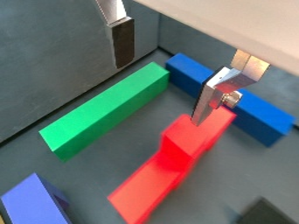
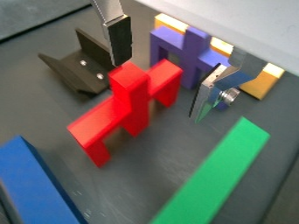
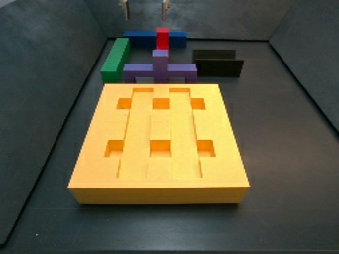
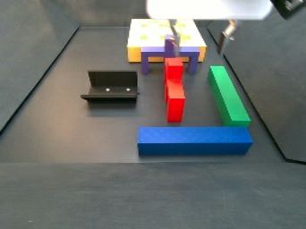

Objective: Pick up the green object. Move up. Move to above the board. Insert the green object.
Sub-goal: Pick up the green object.

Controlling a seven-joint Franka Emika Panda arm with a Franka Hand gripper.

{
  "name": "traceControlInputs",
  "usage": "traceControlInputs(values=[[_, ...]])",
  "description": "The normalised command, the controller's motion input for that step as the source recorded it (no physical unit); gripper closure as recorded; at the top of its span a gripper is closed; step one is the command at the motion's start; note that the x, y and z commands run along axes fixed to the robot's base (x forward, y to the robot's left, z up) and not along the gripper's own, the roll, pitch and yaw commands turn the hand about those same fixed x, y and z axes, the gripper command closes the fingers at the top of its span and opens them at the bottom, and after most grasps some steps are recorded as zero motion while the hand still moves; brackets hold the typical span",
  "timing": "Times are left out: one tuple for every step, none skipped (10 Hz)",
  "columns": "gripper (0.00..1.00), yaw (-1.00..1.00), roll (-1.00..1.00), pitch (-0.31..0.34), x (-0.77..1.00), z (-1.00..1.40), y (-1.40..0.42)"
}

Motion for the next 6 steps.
traceControlInputs(values=[[0.00, 0.00, 0.00, -0.259, -1.00, -0.31, 0.00], [0.00, -0.05, 0.00, -0.274, -0.99, -0.34, 0.00], [0.00, -0.07, 0.00, -0.264, -0.96, -0.47, -0.06], [0.00, -0.13, 0.01, -0.260, -0.89, -0.49, -0.10], [0.00, -0.21, 0.09, -0.247, -0.81, -0.44, -0.09], [0.00, -0.17, 0.20, -0.187, -0.59, -0.43, -0.09]])
